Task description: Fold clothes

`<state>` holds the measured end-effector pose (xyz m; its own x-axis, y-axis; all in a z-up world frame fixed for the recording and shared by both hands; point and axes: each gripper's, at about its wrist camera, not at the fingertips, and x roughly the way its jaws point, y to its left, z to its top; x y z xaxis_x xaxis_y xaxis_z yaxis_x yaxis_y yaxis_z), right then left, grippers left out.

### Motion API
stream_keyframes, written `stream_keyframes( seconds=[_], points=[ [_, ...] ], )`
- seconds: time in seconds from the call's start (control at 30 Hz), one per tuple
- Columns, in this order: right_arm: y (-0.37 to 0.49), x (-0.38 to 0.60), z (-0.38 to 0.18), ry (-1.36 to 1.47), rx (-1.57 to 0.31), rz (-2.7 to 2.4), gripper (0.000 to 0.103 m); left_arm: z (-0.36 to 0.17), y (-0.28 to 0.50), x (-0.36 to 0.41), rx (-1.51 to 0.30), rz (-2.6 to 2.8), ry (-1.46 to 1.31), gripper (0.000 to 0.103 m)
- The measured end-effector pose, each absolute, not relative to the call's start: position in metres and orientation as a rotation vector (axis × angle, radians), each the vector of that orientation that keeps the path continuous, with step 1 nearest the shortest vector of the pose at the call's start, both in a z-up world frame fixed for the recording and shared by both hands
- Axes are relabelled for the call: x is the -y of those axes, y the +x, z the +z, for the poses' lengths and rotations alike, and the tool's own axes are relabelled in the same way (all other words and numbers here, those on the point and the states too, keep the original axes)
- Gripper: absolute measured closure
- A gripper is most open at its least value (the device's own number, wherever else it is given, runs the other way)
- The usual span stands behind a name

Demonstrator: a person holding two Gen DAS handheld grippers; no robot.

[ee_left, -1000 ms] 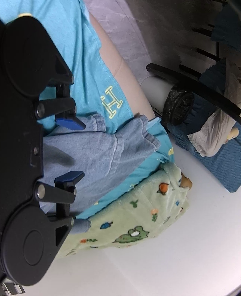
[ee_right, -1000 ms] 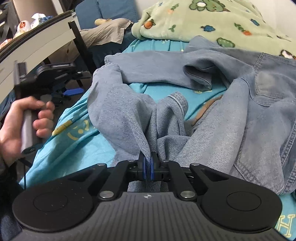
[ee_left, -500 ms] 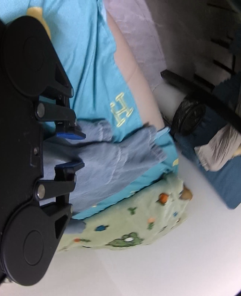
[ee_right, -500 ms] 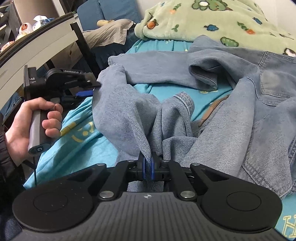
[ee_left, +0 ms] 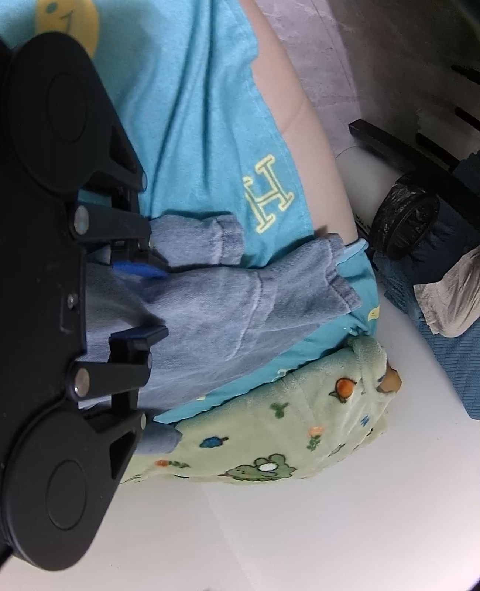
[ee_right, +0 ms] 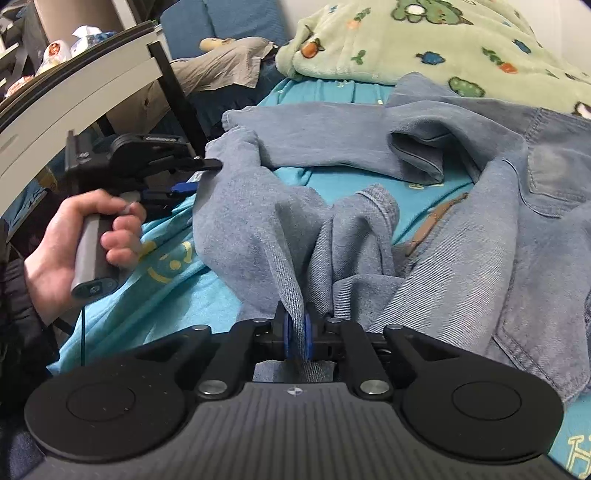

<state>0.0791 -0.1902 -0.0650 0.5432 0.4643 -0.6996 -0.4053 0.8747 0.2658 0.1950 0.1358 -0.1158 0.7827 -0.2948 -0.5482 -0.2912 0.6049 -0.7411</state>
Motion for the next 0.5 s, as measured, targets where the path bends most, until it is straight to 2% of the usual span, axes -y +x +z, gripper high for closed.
stream_keyframes(
  seconds=[0.03, 0.1, 0.27, 0.37, 0.5],
  points=[
    [0.079, 0.189, -0.065, 0.069, -0.848, 0.521, 0.093, -0.115, 0.195, -0.137, -0.692, -0.001, -0.948, 0.095],
    [0.078, 0.187, -0.064, 0.058, -0.841, 0.532, 0.092, -0.11, 0.19, -0.141, -0.677, 0.009, -0.969, 0.101],
    [0.076, 0.184, -0.059, 0.051, -0.807, 0.56, 0.089, -0.059, 0.159, -0.159, -0.512, 0.032, -0.944, 0.102],
    [0.074, 0.181, -0.055, 0.068, -0.778, 0.59, 0.078, -0.025, 0.136, -0.174, -0.427, 0.05, -0.93, 0.102],
    [0.07, 0.179, -0.047, 0.123, -0.739, 0.636, 0.076, 0.013, 0.105, -0.201, -0.342, 0.102, -0.895, 0.102]
  ],
)
